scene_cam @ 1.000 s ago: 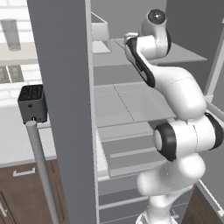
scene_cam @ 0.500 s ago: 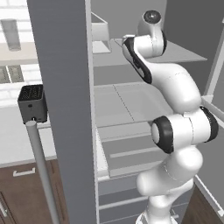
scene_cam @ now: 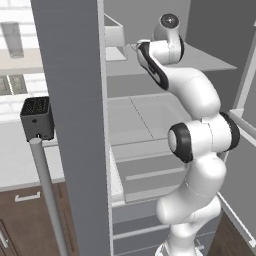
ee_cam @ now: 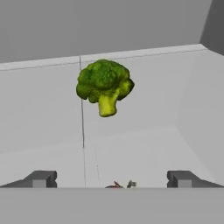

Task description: Take the strawberry from the fridge and place it on top of the pancake, located on the dining counter.

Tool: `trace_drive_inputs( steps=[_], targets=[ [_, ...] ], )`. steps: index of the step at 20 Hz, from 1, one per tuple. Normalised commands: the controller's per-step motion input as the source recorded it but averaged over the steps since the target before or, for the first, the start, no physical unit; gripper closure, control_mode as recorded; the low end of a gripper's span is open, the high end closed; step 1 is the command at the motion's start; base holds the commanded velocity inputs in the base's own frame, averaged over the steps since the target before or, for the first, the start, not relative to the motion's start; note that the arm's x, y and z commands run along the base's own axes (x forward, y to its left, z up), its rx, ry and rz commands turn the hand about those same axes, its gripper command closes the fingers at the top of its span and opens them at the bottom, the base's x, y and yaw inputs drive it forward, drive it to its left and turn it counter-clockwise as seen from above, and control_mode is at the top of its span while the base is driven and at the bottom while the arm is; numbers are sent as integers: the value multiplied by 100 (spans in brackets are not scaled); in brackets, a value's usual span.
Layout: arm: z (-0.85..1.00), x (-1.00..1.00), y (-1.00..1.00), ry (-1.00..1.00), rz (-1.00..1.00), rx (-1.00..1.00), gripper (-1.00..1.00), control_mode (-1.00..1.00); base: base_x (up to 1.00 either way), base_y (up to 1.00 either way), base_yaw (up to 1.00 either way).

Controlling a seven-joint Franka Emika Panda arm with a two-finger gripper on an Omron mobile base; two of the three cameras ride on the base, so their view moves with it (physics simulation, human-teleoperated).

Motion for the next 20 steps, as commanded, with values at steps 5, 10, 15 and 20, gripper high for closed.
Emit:
trace_drive_inputs(
  steps=[5,10,15,20],
  targets=[
    [-12,16,0,4,1,0,-100,-100,0,0,0],
    [-22,-2,0,7,0,0,-100,-100,0,0,0],
    [-25,-2,4,1,0,0,-100,-100,0,0,0],
    [-33,0,2,4,0,0,-100,-100,0,0,0]
  ],
)
